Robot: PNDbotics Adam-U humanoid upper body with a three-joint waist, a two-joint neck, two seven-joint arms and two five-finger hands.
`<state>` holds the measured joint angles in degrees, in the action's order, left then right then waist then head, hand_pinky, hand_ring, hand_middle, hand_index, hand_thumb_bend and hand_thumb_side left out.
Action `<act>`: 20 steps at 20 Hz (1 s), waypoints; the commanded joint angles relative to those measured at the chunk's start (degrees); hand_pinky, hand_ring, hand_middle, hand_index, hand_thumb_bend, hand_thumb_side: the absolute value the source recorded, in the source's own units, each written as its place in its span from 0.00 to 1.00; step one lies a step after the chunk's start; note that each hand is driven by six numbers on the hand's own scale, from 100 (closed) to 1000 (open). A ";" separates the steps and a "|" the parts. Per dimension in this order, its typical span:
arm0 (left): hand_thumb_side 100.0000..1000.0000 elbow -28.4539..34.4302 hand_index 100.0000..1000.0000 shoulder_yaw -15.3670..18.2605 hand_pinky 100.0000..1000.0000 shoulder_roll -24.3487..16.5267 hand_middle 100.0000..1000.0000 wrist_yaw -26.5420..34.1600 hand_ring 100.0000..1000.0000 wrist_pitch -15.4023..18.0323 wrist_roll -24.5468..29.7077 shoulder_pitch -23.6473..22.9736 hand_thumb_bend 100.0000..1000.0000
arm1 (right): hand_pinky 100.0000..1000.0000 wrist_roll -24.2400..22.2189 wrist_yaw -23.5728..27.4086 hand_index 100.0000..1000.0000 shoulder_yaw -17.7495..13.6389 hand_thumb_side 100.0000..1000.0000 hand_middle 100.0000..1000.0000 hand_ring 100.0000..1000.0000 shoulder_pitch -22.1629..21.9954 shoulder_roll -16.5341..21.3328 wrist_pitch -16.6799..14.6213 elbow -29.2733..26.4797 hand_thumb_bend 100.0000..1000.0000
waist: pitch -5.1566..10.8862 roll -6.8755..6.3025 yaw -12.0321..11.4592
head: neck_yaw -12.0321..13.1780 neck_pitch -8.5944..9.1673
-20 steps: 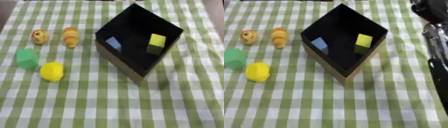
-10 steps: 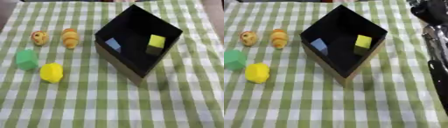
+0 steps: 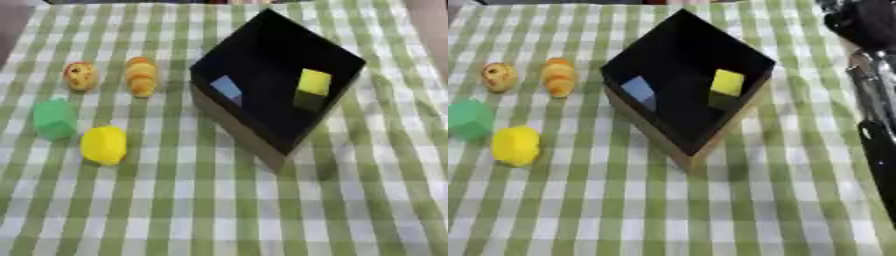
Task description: Pick up objects on the table and place them in the box.
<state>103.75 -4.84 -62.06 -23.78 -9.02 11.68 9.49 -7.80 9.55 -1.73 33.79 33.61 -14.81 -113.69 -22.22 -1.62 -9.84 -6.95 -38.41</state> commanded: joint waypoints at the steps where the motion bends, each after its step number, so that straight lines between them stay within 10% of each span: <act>1: 0.46 -0.41 0.93 0.08 0.93 -2.52 0.86 0.17 0.90 0.24 2.20 1.04 0.53 | 0.85 -0.12 0.12 0.85 -0.19 0.49 0.62 0.82 0.55 1.42 0.04 -0.91 0.00 | 1.22 -0.23 0.02 | 0.45 -0.28; 7: 0.28 -2.98 0.90 -1.16 0.94 -2.16 0.85 2.00 0.91 0.47 7.39 3.40 0.52 | 0.85 -0.30 0.18 0.85 -0.07 0.49 0.62 0.82 0.45 1.35 0.16 -0.91 0.00 | 1.25 -0.41 0.29 | 1.10 -0.72; 20: 0.26 -12.46 0.88 -5.77 0.93 1.94 0.84 2.64 0.91 -1.09 10.67 13.08 0.52 | 0.85 -1.04 0.40 0.85 0.30 0.49 0.61 0.82 0.65 0.96 0.36 -0.91 0.00 | 0.63 -0.38 1.18 | 2.36 -0.88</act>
<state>91.86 -10.78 -58.92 -21.40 -10.21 21.89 21.87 -8.67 9.74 -1.35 33.77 33.58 -14.42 -113.69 -22.64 -1.91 -8.61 -4.83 -39.27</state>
